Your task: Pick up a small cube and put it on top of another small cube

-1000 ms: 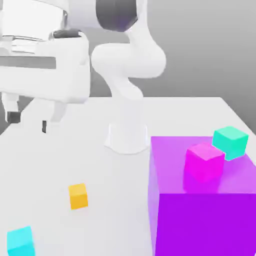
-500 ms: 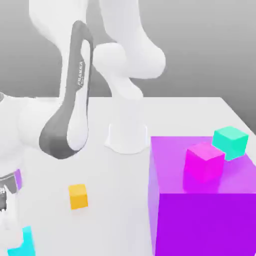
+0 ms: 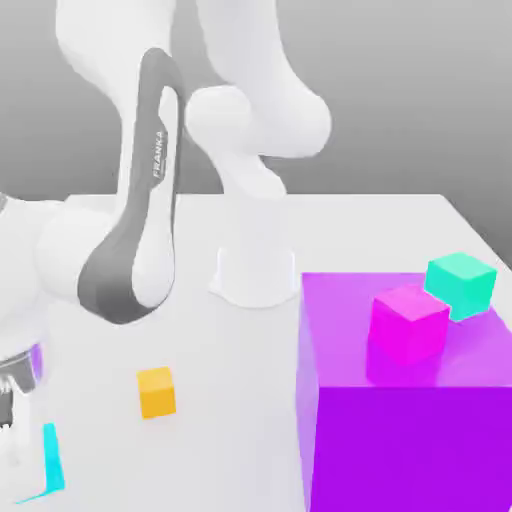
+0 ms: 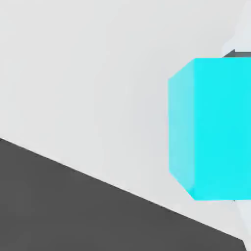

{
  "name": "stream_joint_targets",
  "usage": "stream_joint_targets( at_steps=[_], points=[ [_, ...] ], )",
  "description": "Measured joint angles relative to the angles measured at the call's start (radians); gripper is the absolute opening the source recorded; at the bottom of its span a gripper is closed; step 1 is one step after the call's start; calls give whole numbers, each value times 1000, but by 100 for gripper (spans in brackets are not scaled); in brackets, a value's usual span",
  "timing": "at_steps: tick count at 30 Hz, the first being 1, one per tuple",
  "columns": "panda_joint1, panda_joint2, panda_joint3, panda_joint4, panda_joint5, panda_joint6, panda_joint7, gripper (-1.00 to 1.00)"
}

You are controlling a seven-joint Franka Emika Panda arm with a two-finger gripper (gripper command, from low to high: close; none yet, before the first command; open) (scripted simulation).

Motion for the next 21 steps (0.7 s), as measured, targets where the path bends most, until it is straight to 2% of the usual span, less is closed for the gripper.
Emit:
stream_joint_targets(
  at_steps=[6,13,17,18,21],
  points=[
    [162,-217,138,18,-15,-230,-101,-100],
    [369,-465,244,41,6,-502,-247,-100],
    [391,-454,271,-38,4,-415,-263,-100],
    [392,-445,273,-55,3,-388,-262,100],
    [392,-445,273,-55,3,-388,-262,100]
  ],
)
